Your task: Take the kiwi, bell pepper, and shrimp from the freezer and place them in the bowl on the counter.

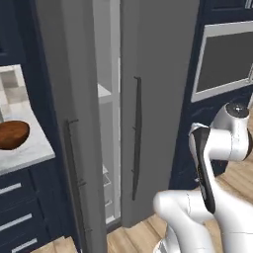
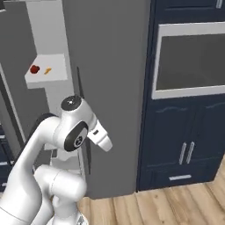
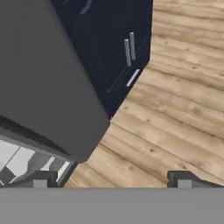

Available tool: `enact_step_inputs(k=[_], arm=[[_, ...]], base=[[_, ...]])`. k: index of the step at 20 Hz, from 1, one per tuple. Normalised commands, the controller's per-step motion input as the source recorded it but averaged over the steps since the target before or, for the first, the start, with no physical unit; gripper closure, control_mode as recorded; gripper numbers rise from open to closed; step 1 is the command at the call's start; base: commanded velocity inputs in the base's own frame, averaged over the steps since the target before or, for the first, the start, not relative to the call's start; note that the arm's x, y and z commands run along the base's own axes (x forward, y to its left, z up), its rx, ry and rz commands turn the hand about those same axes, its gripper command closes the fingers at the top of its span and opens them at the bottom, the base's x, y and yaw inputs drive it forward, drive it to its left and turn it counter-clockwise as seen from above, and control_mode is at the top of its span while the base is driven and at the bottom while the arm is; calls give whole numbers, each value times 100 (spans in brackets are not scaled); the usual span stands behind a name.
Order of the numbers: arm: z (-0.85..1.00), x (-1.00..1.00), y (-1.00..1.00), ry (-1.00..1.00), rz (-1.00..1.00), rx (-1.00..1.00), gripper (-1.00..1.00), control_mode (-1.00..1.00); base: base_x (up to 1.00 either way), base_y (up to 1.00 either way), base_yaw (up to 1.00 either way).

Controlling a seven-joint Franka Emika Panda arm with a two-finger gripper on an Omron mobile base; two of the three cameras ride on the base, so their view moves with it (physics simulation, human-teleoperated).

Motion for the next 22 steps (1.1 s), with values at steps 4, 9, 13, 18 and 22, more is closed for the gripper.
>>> enact_step_inputs(k=[4, 9, 13, 18, 22], arm=[[0, 0, 0, 0, 0, 0, -100, 100], [0, 0, 0, 0, 0, 0, -100, 100], [0, 0, 0, 0, 0, 0, -100, 100], [0, 0, 0, 0, 0, 0, -100, 100], [0, 0, 0, 0, 0, 0, -100, 100]], base=[[0, -9, 76], [6, -35, 60], [3, -10, 41], [10, -10, 32], [57, -10, 13]])
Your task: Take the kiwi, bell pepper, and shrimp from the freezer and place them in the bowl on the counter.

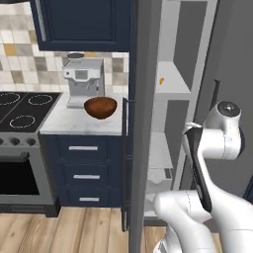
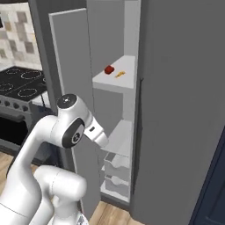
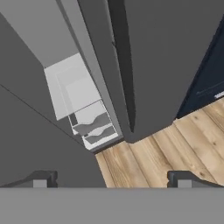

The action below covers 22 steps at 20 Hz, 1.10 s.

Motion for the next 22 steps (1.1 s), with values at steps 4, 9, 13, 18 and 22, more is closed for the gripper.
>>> enact_step_inputs(k=[4, 9, 13, 18, 22], arm=[[0, 0, 0, 0, 0, 0, -100, 100], [0, 0, 0, 0, 0, 0, -100, 100], [0, 0, 0, 0, 0, 0, -100, 100], [0, 0, 0, 0, 0, 0, -100, 100], [0, 25, -6, 1, 4, 1, -100, -100]], base=[[70, -25, 6], [46, -22, 10], [63, -1, 5], [71, 0, 8], [62, -2, 6]])
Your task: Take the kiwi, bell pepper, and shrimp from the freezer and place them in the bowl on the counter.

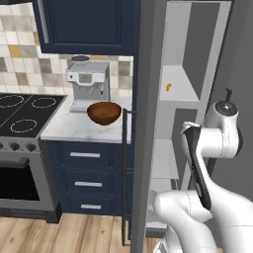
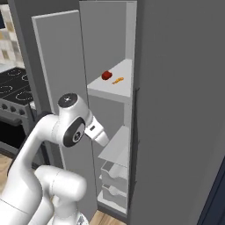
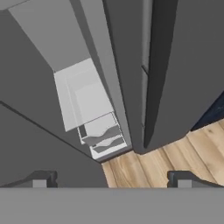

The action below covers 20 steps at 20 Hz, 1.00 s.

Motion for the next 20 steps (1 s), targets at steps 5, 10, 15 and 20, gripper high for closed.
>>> enact_step_inputs(k=[5, 10, 15, 20], arm=[[82, 19, -10, -14, 23, -8, -100, -100], [100, -2, 17, -23, 20, -22, -100, -100], [64, -1, 25, -16, 3, -16, -100, -100], [36, 10, 8, -11, 0, 0, -100, -100]], base=[[0, 0, 0], [0, 0, 0], [0, 0, 0], [0, 0, 0]])
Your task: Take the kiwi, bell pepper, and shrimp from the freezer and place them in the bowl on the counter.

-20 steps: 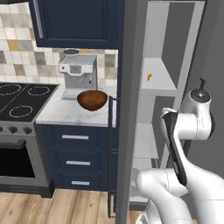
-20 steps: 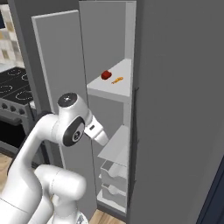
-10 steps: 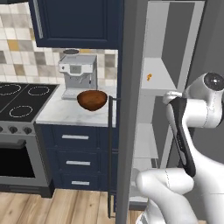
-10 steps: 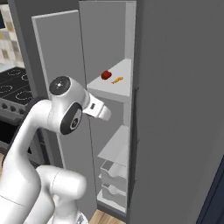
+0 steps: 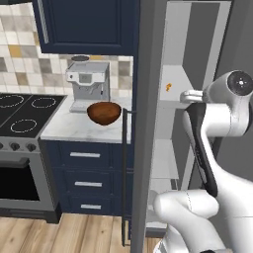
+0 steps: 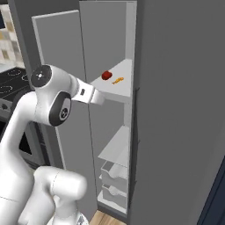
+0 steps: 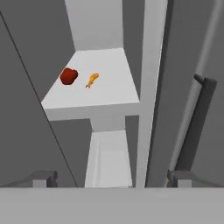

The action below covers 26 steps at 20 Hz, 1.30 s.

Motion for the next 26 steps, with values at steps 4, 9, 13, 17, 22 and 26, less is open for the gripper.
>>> enact_step_inputs(k=[4, 9, 13, 17, 22, 26], arm=[[26, 7, 1, -8, 1, 3, -100, -100], [2, 37, 0, -2, 10, 11, -100, -100], [1, 79, 4, 0, 8, 4, -100, -100], [0, 88, 0, 0, 3, 0, -100, -100], [-3, 62, 0, 1, 0, -9, -100, -100], [-2, 28, 22, 8, 3, -1, -100, -100]], base=[[0, 0, 0], [0, 0, 0], [0, 0, 0], [0, 0, 0], [0, 0, 0], [0, 0, 0]])
